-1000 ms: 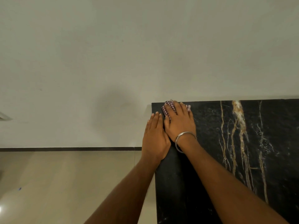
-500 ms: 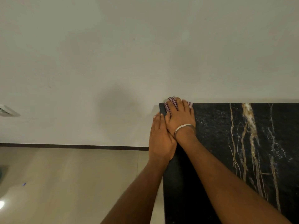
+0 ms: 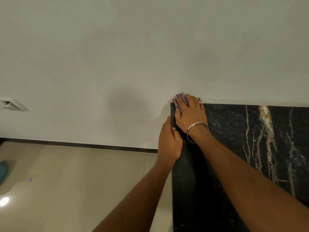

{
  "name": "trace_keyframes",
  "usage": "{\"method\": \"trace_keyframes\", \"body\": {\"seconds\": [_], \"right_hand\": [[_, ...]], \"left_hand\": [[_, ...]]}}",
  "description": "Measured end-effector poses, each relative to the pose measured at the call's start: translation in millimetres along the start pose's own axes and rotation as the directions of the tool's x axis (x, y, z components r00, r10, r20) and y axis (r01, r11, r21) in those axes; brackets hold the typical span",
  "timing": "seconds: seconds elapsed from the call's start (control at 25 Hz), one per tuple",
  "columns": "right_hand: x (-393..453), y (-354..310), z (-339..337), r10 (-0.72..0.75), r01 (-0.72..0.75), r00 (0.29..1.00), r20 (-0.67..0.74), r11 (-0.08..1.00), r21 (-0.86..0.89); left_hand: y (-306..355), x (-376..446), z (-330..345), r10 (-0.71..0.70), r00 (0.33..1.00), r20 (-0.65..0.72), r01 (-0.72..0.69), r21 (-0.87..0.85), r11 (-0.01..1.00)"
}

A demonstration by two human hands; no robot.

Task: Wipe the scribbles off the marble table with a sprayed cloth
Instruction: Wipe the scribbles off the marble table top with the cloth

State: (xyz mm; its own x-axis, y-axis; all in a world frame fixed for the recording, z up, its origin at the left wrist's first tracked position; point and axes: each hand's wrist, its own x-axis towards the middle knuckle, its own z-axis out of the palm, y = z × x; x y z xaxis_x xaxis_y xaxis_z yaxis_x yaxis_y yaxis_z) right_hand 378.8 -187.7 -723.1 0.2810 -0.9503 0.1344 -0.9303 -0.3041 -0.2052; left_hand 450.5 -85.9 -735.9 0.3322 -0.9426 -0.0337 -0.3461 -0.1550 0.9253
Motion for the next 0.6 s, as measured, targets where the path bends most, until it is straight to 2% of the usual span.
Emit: {"method": "trace_keyframes", "body": {"seconds": [0.2, 0.4, 0.48, 0.6], "right_hand": [[-25.4, -7.7, 0.6, -0.119, 0.12, 0.993, -0.011, 0.993, 0.02], [2.3, 0.0, 2.4, -0.103, 0.103, 0.995, -0.005, 0.995, 0.001], [7.1, -0.2, 5.4, -0.094, 0.094, 0.996, 0.006, 0.996, -0.009], [-6.3, -3.7, 1.7, -0.112, 0.112, 0.994, 0.019, 0.994, 0.0]], "left_hand": [[1.2, -2.0, -4.7, -0.073, 0.997, 0.006, 0.073, -0.173, 0.982], [-1.2, -5.8, -6.2, -0.138, 0.99, 0.029, 0.141, -0.178, 0.974], [-2.0, -5.9, -6.4, -0.204, 0.979, 0.021, 0.203, -0.212, 0.956], [-6.0, -12.1, -4.5, -0.232, 0.973, 0.004, 0.223, -0.289, 0.931]]}}
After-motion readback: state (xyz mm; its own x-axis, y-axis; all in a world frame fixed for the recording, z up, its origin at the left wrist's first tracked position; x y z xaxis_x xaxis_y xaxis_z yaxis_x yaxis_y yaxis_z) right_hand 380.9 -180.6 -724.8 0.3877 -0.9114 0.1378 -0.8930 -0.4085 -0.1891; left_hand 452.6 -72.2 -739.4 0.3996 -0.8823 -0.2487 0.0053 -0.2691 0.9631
